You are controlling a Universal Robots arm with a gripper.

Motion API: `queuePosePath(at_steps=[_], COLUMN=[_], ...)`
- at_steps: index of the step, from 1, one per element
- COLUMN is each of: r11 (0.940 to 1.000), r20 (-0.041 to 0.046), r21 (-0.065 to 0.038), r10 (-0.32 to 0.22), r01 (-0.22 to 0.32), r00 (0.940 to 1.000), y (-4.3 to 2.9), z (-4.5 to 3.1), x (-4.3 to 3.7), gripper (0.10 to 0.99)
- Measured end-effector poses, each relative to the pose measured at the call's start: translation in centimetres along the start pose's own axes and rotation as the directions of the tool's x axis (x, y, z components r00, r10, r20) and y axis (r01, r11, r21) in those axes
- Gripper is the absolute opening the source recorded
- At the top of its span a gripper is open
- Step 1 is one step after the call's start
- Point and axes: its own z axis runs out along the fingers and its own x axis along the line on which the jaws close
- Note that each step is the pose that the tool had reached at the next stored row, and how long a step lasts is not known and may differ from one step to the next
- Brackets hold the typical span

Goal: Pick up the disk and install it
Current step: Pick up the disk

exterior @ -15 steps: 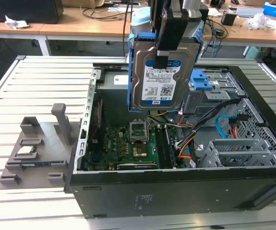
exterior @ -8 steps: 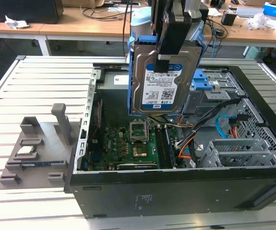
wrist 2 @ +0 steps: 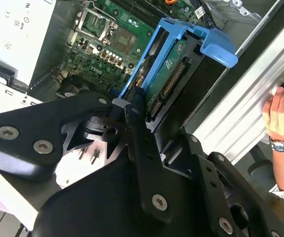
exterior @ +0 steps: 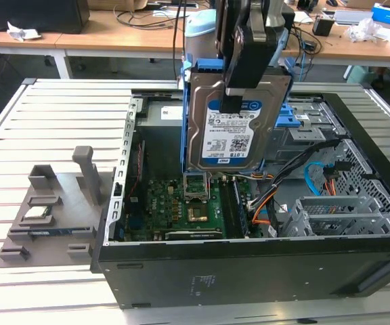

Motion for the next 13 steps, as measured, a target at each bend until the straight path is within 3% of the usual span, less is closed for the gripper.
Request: queuePosePath(at_steps=[13], r11=[1.0000], r20=[-0.0001], r21=[0.000], r10=[0.000], r01=[0.000], r00=[1.0000], y=[-0.01], z=[0.03], x=[1.95], gripper=[0.361])
